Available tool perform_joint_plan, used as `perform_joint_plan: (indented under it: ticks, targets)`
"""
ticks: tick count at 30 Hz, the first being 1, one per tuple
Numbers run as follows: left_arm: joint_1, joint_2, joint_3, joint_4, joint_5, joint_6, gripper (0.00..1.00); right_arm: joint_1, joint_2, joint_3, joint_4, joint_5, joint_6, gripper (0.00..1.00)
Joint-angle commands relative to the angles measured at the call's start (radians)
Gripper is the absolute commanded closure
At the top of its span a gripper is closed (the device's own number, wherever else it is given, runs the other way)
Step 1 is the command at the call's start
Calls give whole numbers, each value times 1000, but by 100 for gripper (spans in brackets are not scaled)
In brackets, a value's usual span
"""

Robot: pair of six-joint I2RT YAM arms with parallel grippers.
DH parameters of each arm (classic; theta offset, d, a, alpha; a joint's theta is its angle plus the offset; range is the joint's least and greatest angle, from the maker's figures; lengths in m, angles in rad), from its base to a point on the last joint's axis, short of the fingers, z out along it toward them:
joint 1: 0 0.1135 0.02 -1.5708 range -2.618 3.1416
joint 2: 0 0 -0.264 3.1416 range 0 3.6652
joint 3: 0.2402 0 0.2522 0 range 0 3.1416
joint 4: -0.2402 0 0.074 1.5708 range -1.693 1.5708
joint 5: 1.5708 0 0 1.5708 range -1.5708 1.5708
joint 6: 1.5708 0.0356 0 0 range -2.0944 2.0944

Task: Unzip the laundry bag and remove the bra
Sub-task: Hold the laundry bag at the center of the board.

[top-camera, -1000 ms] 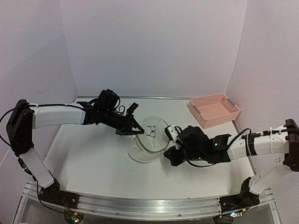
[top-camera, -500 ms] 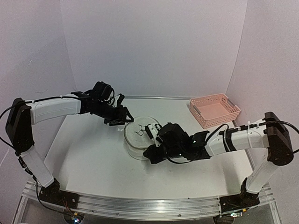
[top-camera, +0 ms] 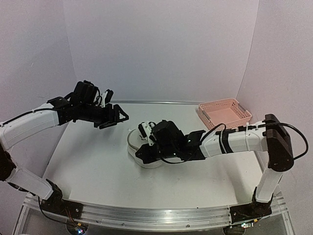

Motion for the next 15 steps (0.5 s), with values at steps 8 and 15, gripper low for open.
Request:
perform_joint_plan:
  ticks: [8,15]
  targets:
    - [-1,-23,-240,256,268,-210,28,7,32,56,11,-32,15,100]
    - [-5,51,-304,380,335,-276,28,10,18,37,11,-22,14,100]
